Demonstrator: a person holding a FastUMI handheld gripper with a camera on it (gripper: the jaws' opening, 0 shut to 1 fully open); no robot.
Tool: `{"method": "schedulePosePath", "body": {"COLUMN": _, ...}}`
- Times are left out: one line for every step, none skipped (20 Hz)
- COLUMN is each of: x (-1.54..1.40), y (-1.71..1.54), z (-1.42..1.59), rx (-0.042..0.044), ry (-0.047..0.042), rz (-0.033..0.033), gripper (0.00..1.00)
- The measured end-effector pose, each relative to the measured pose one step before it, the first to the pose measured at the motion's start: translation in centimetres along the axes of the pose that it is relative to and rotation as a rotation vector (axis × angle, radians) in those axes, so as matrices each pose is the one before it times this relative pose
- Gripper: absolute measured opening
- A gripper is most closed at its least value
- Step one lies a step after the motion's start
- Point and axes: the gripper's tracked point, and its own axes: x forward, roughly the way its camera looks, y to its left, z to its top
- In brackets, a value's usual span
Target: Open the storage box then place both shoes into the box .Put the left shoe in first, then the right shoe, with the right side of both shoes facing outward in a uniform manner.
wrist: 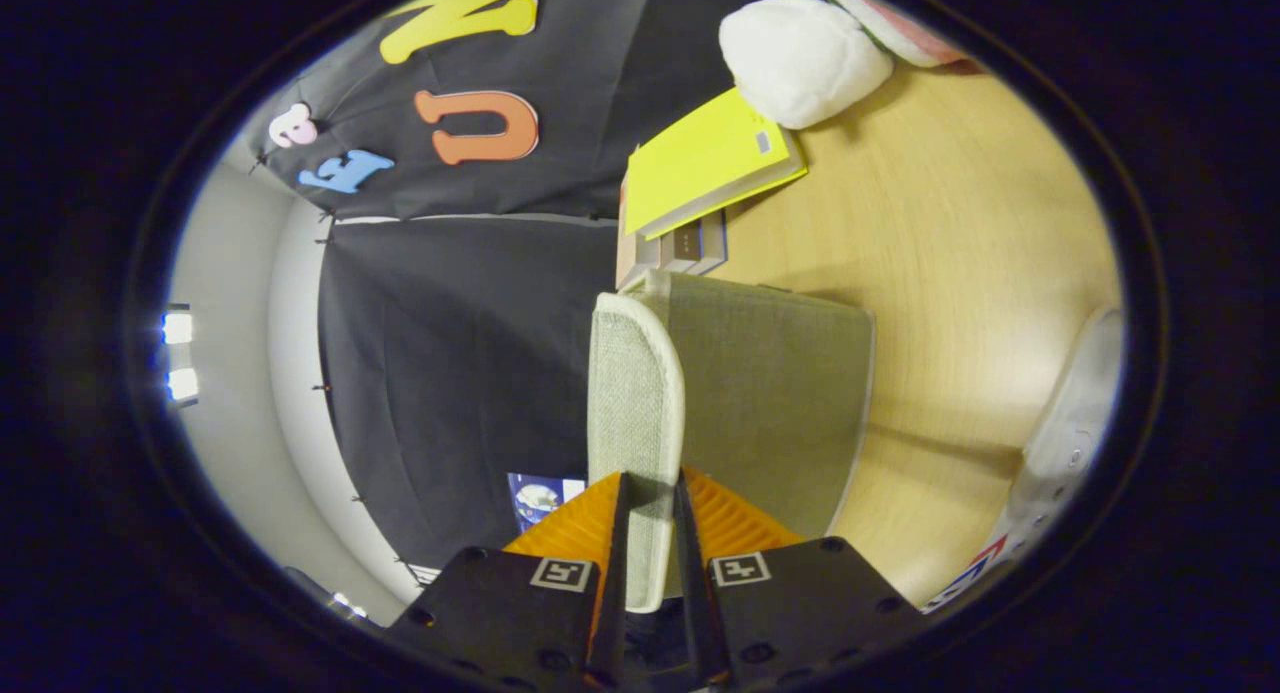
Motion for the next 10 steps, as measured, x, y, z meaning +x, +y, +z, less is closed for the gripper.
{"method": "schedulePosePath", "body": {"x": -0.443, "y": 0.757, "z": 0.148, "rx": -0.00839, "ry": -0.00997, "rz": 0.01726, "gripper": 0.25}}
{"method": "schedulePosePath", "body": {"x": -0.144, "y": 0.746, "z": 0.222, "rx": -0.00746, "ry": -0.01256, "rz": 0.01240, "gripper": 0.23}}
{"method": "schedulePosePath", "body": {"x": 0.023, "y": 0.599, "z": 0.044, "rx": -0.00808, "ry": -0.00759, "rz": 0.00804, "gripper": 0.17}}
{"method": "schedulePosePath", "body": {"x": -0.008, "y": 0.812, "z": 0.033, "rx": -0.01033, "ry": -0.00707, "rz": 0.00742, "gripper": 0.15}}
{"method": "schedulePosePath", "body": {"x": -0.019, "y": 0.883, "z": -0.056, "rx": -0.01584, "ry": -0.00623, "rz": 0.00554, "gripper": 0.11}}
{"method": "schedulePosePath", "body": {"x": -0.019, "y": 0.646, "z": 0.116, "rx": -0.01459, "ry": -0.00950, "rz": -0.00456, "gripper": 0.09}}
{"method": "schedulePosePath", "body": {"x": 0.131, "y": 0.619, "z": -0.075, "rx": -0.01365, "ry": -0.00612, "rz": -0.00146, "gripper": 0.07}}
{"method": "schedulePosePath", "body": {"x": 0.209, "y": 0.654, "z": -0.061, "rx": -0.01161, "ry": -0.00481, "rz": -0.00498, "gripper": 0.06}}
{"method": "schedulePosePath", "body": {"x": 0.093, "y": 0.603, "z": -0.170, "rx": -0.00714, "ry": -0.00585, "rz": -0.00854, "gripper": 0.05}}
{"method": "schedulePosePath", "body": {"x": 0.312, "y": 0.631, "z": -0.078, "rx": -0.00680, "ry": -0.00761, "rz": -0.00830, "gripper": 0.05}}
